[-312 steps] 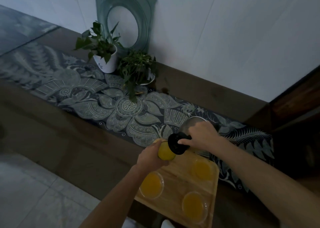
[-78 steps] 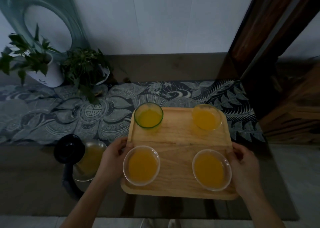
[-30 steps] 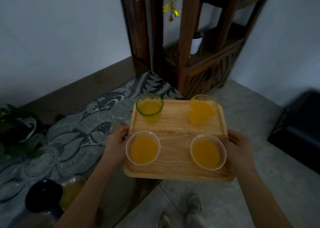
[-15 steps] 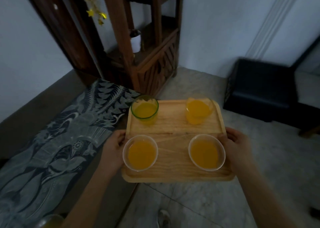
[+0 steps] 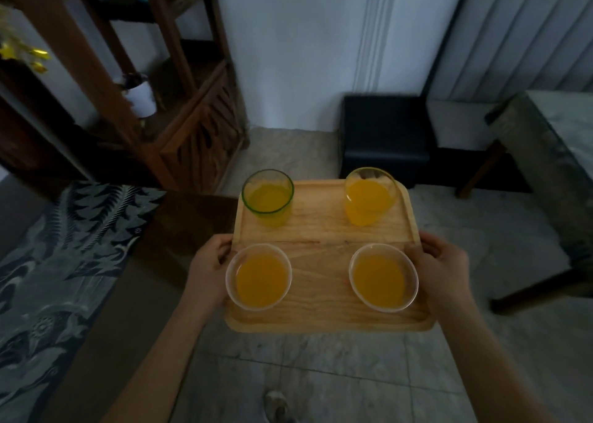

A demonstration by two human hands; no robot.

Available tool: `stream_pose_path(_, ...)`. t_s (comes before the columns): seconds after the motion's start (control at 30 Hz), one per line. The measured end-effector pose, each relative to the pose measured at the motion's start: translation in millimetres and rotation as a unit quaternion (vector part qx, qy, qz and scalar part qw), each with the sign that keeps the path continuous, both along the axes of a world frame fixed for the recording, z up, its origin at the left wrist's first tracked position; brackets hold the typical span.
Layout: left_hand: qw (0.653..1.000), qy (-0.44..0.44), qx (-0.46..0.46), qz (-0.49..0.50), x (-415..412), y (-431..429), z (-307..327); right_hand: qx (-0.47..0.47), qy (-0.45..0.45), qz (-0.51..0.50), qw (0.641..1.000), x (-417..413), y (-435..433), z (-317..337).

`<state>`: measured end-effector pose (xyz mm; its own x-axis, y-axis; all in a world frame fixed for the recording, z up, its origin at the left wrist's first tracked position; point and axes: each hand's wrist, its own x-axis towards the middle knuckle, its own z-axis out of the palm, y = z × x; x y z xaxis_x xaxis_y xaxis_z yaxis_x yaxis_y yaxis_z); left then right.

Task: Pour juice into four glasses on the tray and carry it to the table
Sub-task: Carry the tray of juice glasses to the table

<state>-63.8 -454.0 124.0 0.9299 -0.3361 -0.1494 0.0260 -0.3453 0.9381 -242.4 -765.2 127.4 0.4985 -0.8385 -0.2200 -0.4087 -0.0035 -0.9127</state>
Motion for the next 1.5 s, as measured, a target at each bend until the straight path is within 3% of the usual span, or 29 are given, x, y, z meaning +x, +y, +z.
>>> stream_pose_path(0.23, 0.997, 0.018, -0.003, -0.072, -50, -95, 6, 0.007, 0.001, -0.078, 0.997, -99, -58, 11)
stream_pose_path(0.43, 0.987, -0.018, 0.024, -0.158, -111, -171, 7, -0.001, -0.002, -0.151, 0.989, -195, -100, 14)
stream_pose_path(0.9, 0.957, 0.053, 0.011, -0.286, -241, -339, 12, -0.005, -0.001, -0.329, 0.944, -390, -162, 12)
stream_pose_path(1.2, 0.896, -0.047, 0.044, -0.439, -284, -449, 10, -0.003, -0.009, -0.442, 0.897, -456, -188, 6)
stream_pose_path(1.5, 0.846, -0.059, 0.029, -0.529, -301, -569, 14, -0.035, -0.025, -0.522, 0.852, -481, -229, 21)
